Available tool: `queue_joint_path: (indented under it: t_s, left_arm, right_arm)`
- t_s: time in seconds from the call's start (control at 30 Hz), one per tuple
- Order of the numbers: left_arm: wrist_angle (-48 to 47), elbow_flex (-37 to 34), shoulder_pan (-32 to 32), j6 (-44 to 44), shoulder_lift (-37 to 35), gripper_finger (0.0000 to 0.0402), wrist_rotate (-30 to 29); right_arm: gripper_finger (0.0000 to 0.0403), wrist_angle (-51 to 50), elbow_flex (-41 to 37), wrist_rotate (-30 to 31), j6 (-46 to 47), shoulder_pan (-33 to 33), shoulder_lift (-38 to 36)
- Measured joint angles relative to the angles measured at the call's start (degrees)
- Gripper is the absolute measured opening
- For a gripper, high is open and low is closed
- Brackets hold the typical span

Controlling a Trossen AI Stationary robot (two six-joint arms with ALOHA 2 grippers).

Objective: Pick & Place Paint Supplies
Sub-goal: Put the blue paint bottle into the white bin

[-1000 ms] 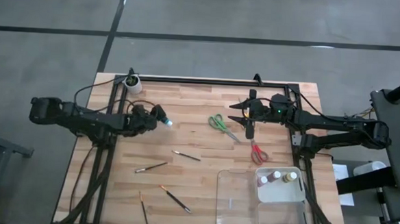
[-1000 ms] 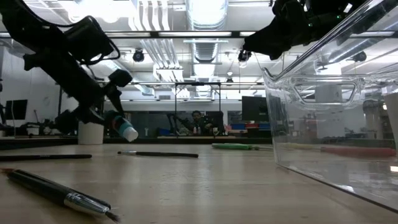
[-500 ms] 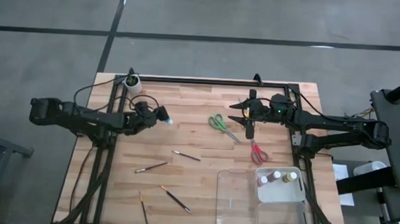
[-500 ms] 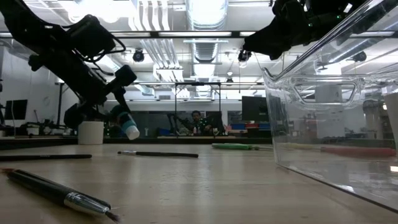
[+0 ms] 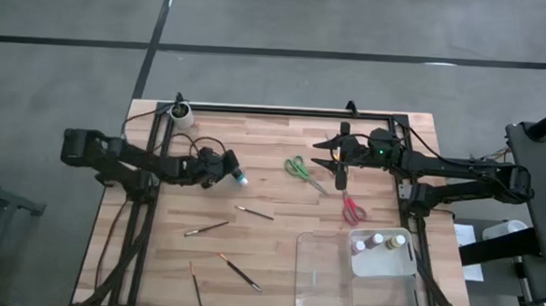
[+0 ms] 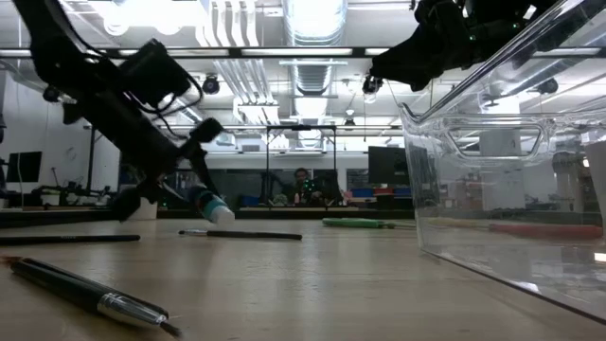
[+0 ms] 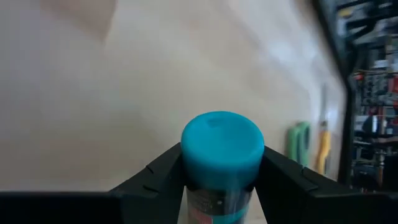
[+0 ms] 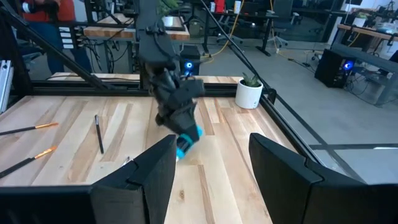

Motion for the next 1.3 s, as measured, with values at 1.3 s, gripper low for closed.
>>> queue_joint_path:
  t_s: [1.3]
  left_arm:
    - [-2.55,6.78,0.72,64.05,-9.5,0.0279,0.56]
  right_arm:
    - [0.0201,0.0,0.0,0.37,0.0,0.02,0.0]
